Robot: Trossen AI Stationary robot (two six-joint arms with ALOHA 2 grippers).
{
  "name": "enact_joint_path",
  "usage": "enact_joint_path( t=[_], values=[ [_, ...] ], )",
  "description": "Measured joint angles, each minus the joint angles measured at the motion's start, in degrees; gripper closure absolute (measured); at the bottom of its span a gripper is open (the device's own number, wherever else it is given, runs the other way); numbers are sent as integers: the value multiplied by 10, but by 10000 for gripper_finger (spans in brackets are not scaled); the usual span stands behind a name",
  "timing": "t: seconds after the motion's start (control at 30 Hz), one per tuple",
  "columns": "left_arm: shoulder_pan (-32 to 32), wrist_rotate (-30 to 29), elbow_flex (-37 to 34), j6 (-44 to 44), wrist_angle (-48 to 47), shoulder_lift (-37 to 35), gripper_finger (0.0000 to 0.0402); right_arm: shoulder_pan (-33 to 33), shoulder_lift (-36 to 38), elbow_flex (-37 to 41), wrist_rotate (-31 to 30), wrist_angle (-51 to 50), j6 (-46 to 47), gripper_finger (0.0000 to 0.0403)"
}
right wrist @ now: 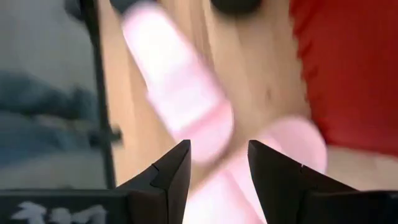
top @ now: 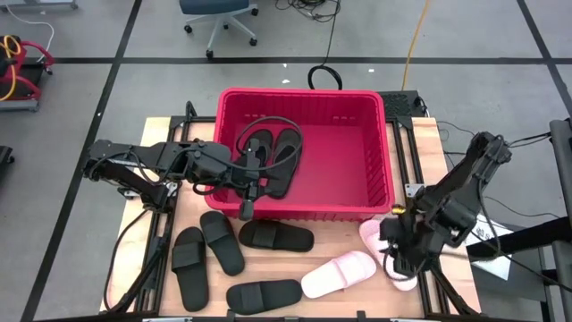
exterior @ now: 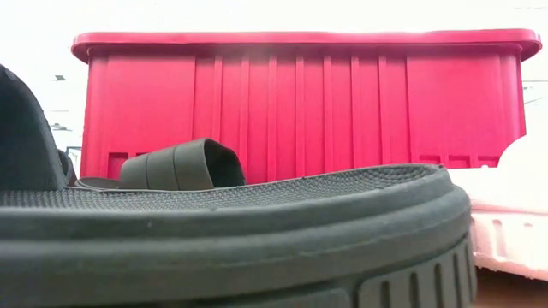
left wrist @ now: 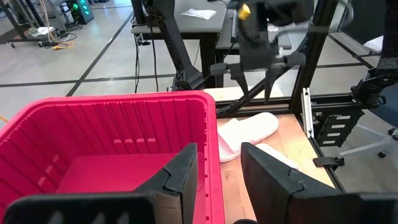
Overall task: Pick and place slides into bin
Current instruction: Put the pink slide into the red bin
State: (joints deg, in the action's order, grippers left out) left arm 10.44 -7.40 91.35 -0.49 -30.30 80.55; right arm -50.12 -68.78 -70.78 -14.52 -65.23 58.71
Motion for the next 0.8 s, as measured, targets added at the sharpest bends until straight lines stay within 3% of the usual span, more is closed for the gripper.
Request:
enact_joint_path(
  t=[0.17,0.4,0.8],
  values=[
    [0,0,0,0,0,0,279,-14,-40,0,41,-51,-39,250],
    [0,0,0,0,0,0,279,-13,-54,0,43,-43,-41,250],
    [0,0,0,0,0,0,279,-17,-54,2,43,41,-102,250]
  ],
)
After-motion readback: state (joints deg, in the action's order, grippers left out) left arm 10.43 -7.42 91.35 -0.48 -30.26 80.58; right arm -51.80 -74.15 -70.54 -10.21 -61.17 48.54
